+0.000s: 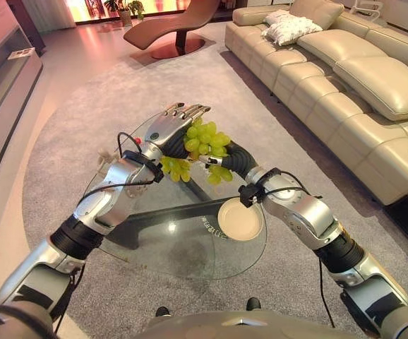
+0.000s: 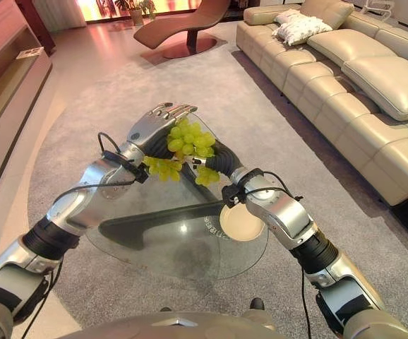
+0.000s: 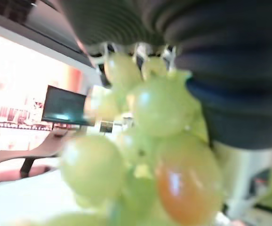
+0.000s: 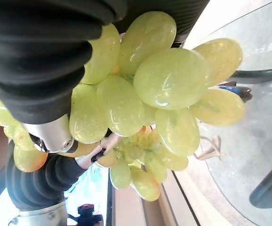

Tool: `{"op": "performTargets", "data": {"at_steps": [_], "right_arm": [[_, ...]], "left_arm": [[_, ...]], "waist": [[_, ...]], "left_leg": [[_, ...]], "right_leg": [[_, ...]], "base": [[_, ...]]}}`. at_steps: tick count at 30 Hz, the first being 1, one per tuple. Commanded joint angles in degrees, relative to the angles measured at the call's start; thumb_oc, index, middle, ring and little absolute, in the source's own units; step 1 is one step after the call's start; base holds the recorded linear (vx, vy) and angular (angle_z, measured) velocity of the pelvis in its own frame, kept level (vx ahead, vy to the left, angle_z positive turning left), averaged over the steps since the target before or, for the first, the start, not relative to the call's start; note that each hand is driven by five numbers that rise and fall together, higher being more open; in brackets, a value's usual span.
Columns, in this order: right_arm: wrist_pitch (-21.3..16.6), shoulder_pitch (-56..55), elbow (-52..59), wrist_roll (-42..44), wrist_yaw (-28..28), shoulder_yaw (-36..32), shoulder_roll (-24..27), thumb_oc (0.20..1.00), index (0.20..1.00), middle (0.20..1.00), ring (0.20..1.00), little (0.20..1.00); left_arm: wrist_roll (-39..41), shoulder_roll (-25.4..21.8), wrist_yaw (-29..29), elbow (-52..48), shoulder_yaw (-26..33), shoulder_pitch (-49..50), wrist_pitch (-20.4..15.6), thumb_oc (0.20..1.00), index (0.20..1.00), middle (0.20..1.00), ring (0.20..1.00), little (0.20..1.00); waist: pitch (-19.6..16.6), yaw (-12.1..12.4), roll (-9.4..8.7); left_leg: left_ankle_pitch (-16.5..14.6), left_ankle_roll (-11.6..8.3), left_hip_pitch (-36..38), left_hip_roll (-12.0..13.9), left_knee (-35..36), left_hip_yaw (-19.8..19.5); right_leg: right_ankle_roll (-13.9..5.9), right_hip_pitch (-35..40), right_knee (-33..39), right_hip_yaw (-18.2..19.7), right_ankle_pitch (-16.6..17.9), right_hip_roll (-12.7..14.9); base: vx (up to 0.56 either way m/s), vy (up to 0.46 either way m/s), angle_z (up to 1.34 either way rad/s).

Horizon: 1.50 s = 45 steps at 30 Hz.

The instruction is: Pick up fruits into the plate

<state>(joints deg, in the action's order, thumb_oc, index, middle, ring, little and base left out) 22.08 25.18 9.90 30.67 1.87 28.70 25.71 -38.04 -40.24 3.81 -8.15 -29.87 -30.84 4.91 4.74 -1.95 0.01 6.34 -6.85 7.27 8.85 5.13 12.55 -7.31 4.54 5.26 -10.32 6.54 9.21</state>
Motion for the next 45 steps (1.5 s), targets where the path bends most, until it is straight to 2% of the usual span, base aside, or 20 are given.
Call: {"op": "performTargets", "data": {"at_steps": [1, 4, 8, 11, 15, 16, 17, 20, 24, 26, 29, 32, 33, 35, 37, 39, 41, 43, 44, 45], "right_arm": [[-4.18, 7.06, 6.42, 2.44, -2.26, -0.53, -5.07, 0.200, 0.200, 0.200, 0.200, 0.200], [-4.33, 6.71, 6.25, 1.57, -2.58, -1.11, -4.57, 0.200, 0.200, 0.200, 0.200, 0.200], [-5.30, 4.91, 6.12, 0.64, -2.65, -2.78, -3.17, 0.200, 0.200, 0.200, 0.200, 0.200], [-6.15, 3.95, 5.47, 0.83, -1.86, -4.02, -1.77, 0.200, 0.200, 0.200, 0.200, 0.200], [-6.17, 3.52, 5.16, 1.76, -0.30, -5.37, 0.31, 0.200, 0.200, 0.200, 0.200, 0.200], [-6.16, 3.51, 5.18, 1.77, -0.30, -5.36, 0.31, 0.200, 0.200, 0.200, 0.200, 0.200], [-6.14, 3.08, 5.10, 2.33, 0.30, -6.60, 1.82, 0.200, 0.200, 0.200, 0.200, 0.200], [-6.69, 2.33, 4.61, 1.89, 0.33, -7.61, 2.97, 0.200, 0.200, 0.200, 0.200, 0.200], [-6.76, 1.53, 4.44, 1.57, 0.77, -8.22, 3.94, 0.200, 0.200, 0.200, 0.200, 0.200], [-6.83, 0.40, 4.30, 1.20, 0.83, -8.99, 4.40, 0.200, 0.200, 0.200, 0.200, 0.200], [-7.67, -2.01, 3.09, -0.80, 0.17, -10.76, 4.27, 0.200, 0.200, 0.200, 0.200, 0.200], [-8.98, -4.55, 1.91, -2.63, -0.90, -12.39, 4.06, 0.200, 0.200, 0.200, 0.200, 0.200], [-9.46, -6.15, 1.08, -3.50, -1.29, -13.59, 3.97, 0.200, 0.200, 0.200, 0.200, 0.200], [-10.61, -8.19, -0.22, -4.67, -1.79, -14.96, 3.95, 0.200, 0.200, 0.200, 0.200, 0.200], [-11.35, -9.70, -1.58, -5.92, -1.49, -16.03, 3.95, 0.200, 0.200, 0.200, 0.200, 0.200], [-12.41, -10.48, -3.19, -6.64, -1.11, -16.54, 3.99, 0.200, 0.200, 0.200, 0.200, 0.200], [-14.06, -11.86, -5.59, -8.43, -0.09, -17.52, 4.17, 0.200, 0.200, 0.200, 0.200, 0.200], [-16.56, -12.45, -7.94, -11.92, 0.56, -18.00, 4.41, 0.200, 0.200, 0.200, 0.200, 0.200], [-17.70, -12.78, -9.20, -14.13, 2.01, -18.09, 4.54, 0.200, 0.200, 0.200, 0.200, 0.200], [-17.78, -12.86, -9.40, -14.49, 2.29, -18.13, 4.56, 0.200, 0.200, 0.200, 0.200, 0.200]], "left_arm": [[-3.07, -1.14, 4.95, 1.09, -5.76, -7.41, -0.61, 1.000, 1.000, 1.000, 1.000, 1.000], [-3.85, -2.66, 9.82, 2.40, -6.69, -6.66, -0.29, 1.000, 1.000, 1.000, 1.000, 1.000], [-4.65, -3.82, 17.13, 4.06, -6.85, -3.85, -3.56, 1.000, 1.000, 1.000, 1.000, 1.000], [-5.77, -5.42, 23.81, 4.96, -7.94, -1.56, -4.60, 1.000, 1.000, 1.000, 1.000, 1.000], [-6.39, -8.24, 30.29, 5.90, -8.55, -0.15, -4.31, 1.000, 1.000, 1.000, 1.000, 1.000], [-6.38, -8.25, 30.32, 5.86, -8.52, -0.13, -4.30, 1.000, 1.000, 1.000, 1.000, 1.000], [-7.27, -10.08, 34.03, 6.00, -7.88, 1.23, -4.00, 1.000, 1.000, 1.000, 1.000, 1.000], [-7.51, -11.27, 37.65, 6.05, -7.10, 2.64, -2.96, 1.000, 1.000, 1.000, 1.000, 1.000], [-5.00, -11.53, 36.14, 6.48, -5.81, 4.17, -0.77, 1.000, 1.000, 1.000, 1.000, 1.000], [-1.45, -10.63, 32.67, 6.96, -3.90, 6.07, 2.47, 1.000, 1.000, 1.000, 1.000, 1.000], [8.60, -7.91, 24.49, 8.58, 0.35, 9.77, 6.27, 1.000, 1.000, 1.000, 1.000, 1.000], [12.97, -5.54, 19.21, 10.01, 3.73, 12.98, 6.30, 1.000, 1.000, 1.000, 1.000, 1.000], [16.63, -4.31, 15.93, 11.34, 6.27, 15.43, 6.66, 1.000, 1.000, 1.000, 1.000, 1.000], [18.54, -2.57, 13.77, 13.29, 8.48, 18.68, 5.92, 1.000, 1.000, 1.000, 1.000, 1.000], [20.85, -0.85, 11.74, 15.61, 9.57, 21.71, 6.88, 1.000, 1.000, 1.000, 1.000, 1.000], [20.93, 0.58, 9.79, 18.21, 9.76, 23.52, 6.15, 1.000, 1.000, 1.000, 1.000, 1.000], [23.40, 3.29, 3.03, 23.96, 10.42, 26.68, 5.03, 1.000, 1.000, 1.000, 1.000, 1.000], [25.66, 5.33, -7.02, 29.84, 11.52, 28.83, 0.63, 1.000, 1.000, 1.000, 1.000, 1.000], [27.10, 7.57, -16.79, 35.13, 13.57, 29.39, -4.17, 1.000, 1.000, 1.000, 1.000, 1.000], [27.15, 7.94, -18.14, 36.02, 13.92, 29.41, -4.42, 1.000, 1.000, 1.000, 1.000, 1.000]], "waist": [[0.17, 0.03, -0.55], [0.36, -0.10, -0.27], [0.56, -0.10, 0.02], [0.85, -0.35, 0.28], [1.17, -0.50, 0.57], [1.17, -0.50, 0.57], [1.36, -0.38, 0.72], [1.61, -0.22, 0.86], [1.74, -0.09, 0.85], [1.89, 0.06, 0.82], [2.11, 0.57, 0.77], [2.22, 0.97, 0.74], [2.37, 1.29, 0.65], [2.67, 1.58, 0.56], [3.03, 1.83, 0.46], [3.36, 2.04, 0.40], [4.17, 2.44, 0.08], [4.81, 2.83, -0.23], [5.25, 3.25, -0.60], [5.34, 3.31, -0.67]], "left_leg": [[-6.94, 1.81, 1.11, -0.68, -1.63, -0.48], [-6.69, 1.86, 1.05, -0.64, -1.60, -0.59], [-6.54, 1.92, 0.62, -0.65, -1.67, -0.59], [-6.52, 1.98, 0.34, -0.76, -1.81, -0.68], [-6.44, 2.10, 0.33, -0.95, -1.64, -0.63], [-6.44, 2.10, 0.33, -0.95, -1.64, -0.63], [-6.36, 2.15, 0.17, -1.06, -1.63, -0.67], [-6.33, 2.19, 0.07, -1.20, -1.62, -0.84], [-6.31, 2.15, -0.07, -1.17, -1.76, -0.87], [-6.31, 2.14, -0.07, -1.14, -1.87, -0.85], [-6.21, 2.15, -0.33, -1.09, -1.93, -0.99], [-6.70, 2.09, 0.03, -1.06, -1.65, -1.10], [-6.67, 2.04, -0.15, -1.01, -1.64, -1.21], [-6.64, 2.03, -0.43, -0.96, -1.69, -1.32], [-6.56, 2.02, -0.90, -0.89, -1.77, -1.55], [-6.50, 2.07, -1.27, -0.94, -1.79, -1.78], [-6.44, 2.20, -1.98, -1.09, -1.81, -2.00], [-6.31, 2.20, -2.64, -1.25, -1.79, -2.16], [-6.22, 2.22, -3.03, -1.37, -1.65, -2.31], [-6.22, 2.22, -3.09, -1.39, -1.63, -2.35]], "right_leg": [[-2.19, 2.68, -3.49, -2.12, -6.04, 1.74], [-2.03, 2.68, -3.53, -1.99, -6.15, 1.49], [-1.98, 2.43, -3.51, -2.05, -6.17, 1.33], [-2.01, 2.19, -3.64, -2.02, -6.28, 1.30], [-2.08, 2.14, -3.44, -2.12, -6.22, 1.33], [-2.08, 2.14, -3.43, -2.13, -6.22, 1.33], [-2.03, 2.11, -3.26, -2.24, -6.13, 1.30], [-2.00, 2.15, -3.10, -2.39, -6.05, 1.23], [-1.96, 2.14, -3.11, -2.56, -6.08, 1.22], [-1.86, 2.28, -3.11, -2.62, -6.13, 1.15], [-1.71, 2.27, -3.09, -2.70, -6.13, 1.11], [-1.81, 2.73, -2.87, -2.96, -6.56, 1.10], [-1.77, 2.67, -2.82, -3.08, -6.54, 1.11], [-1.66, 2.49, -2.85, -3.12, -6.53, 1.06], [-1.55, 2.06, -3.03, -3.16, -6.54, 1.04], [-1.45, 1.75, -3.13, -3.21, -6.56, 1.00], [-1.29, 1.09, -3.31, -3.40, -6.56, 0.93], [-1.14, 0.51, -3.38, -3.53, -6.47, 0.83], [-1.01, 0.21, -3.36, -3.80, -6.37, 0.78], [-0.99, 0.18, -3.36, -3.89, -6.37, 0.78]], "base": [[0.00, 0.000, 0.00], [0.00, 0.000, 0.00], [0.00, 0.000, 0.00], [-0.01, 0.011, 0.00], [0.00, 0.008, 0.00], [0.00, 0.000, 0.00], [0.00, 0.000, 0.00], [0.00, 0.000, 0.00], [0.00, 0.000, 0.00], [0.00, 0.000, 0.00], [0.01, 0.000, 0.00], [0.02, -0.001, 0.01], [0.00, 0.000, 0.00], [0.00, -0.008, 0.05], [-0.01, -0.005, 0.05], [-0.02, -0.004, 0.02], [-0.07, -0.014, 0.02], [-0.05, -0.024, 0.03], [-0.03, -0.028, 0.06], [-0.03, -0.044, 0.08]]}}
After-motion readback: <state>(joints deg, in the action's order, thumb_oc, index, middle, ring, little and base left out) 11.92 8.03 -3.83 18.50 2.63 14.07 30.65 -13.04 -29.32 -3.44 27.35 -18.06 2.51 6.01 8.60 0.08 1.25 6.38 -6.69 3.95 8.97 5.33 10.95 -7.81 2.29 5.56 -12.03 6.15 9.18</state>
